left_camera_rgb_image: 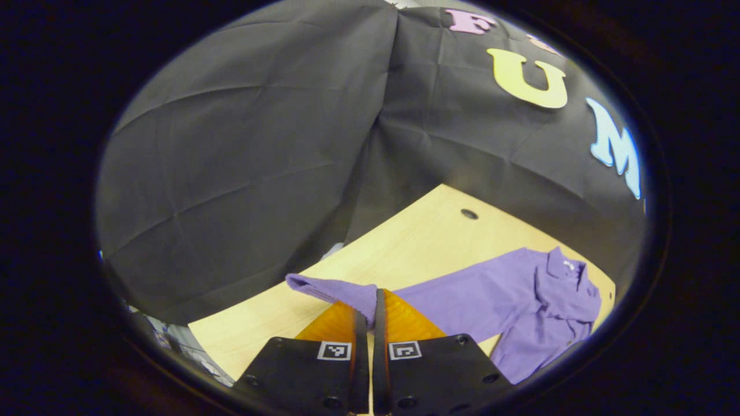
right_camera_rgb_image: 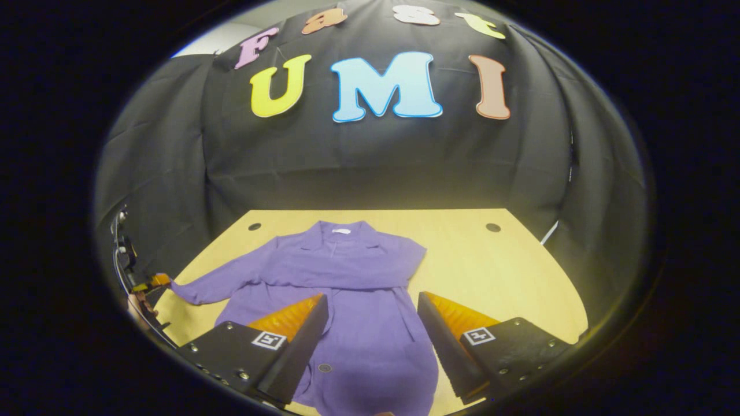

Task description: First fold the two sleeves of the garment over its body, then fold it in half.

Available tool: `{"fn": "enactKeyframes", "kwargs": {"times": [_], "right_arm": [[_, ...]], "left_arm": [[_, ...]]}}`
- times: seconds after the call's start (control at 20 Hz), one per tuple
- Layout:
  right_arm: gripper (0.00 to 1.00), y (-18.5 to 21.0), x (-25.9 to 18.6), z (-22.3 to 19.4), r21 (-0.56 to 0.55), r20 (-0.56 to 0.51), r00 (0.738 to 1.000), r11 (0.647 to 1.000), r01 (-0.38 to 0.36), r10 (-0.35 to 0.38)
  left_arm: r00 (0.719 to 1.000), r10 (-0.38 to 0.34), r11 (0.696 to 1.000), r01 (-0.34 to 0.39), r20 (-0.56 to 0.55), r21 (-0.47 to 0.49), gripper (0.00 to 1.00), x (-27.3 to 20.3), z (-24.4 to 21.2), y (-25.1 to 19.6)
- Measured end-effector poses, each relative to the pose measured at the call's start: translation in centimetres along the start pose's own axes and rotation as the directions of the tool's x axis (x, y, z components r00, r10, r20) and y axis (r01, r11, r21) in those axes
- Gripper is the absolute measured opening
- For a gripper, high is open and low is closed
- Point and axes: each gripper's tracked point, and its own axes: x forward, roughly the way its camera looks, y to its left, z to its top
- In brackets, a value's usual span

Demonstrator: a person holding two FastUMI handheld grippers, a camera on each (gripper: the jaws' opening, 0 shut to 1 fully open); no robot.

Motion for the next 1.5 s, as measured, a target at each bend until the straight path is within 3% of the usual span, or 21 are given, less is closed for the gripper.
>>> {"fn": "enactKeyframes", "kwargs": {"times": [0.25, 0.75, 1.15, 1.5], "right_arm": [[0.95, -1.0, 0.3, -0.3, -0.034, -0.001, 1.0, 0.999, 0.0, 0.0], [0.95, -5.2, 0.5, -0.6, -0.003, -0.006, 0.999, 0.999, 0.048, -0.048], [0.95, -6.0, 0.0, -1.6, -0.011, -0.019, 0.999, 0.999, 0.039, -0.04], [0.95, -8.7, -1.3, -2.4, 0.009, -0.032, 0.995, 0.996, 0.092, -0.092]], "left_arm": [[0.986, -0.163, 0.983, 0.16, 0.037, 0.088, 0.09, -0.6, 3.0, -10.7], [0.914, -0.406, 0.893, 0.399, -0.012, 0.208, 0.1, -2.4, 2.1, -29.2], [0.806, -0.581, 0.76, 0.586, -0.109, 0.279, 0.09, -6.7, -2.7, -42.1], [0.713, -0.677, 0.631, 0.689, -0.181, 0.355, 0.09, -9.5, -6.8, -51.2]]}}
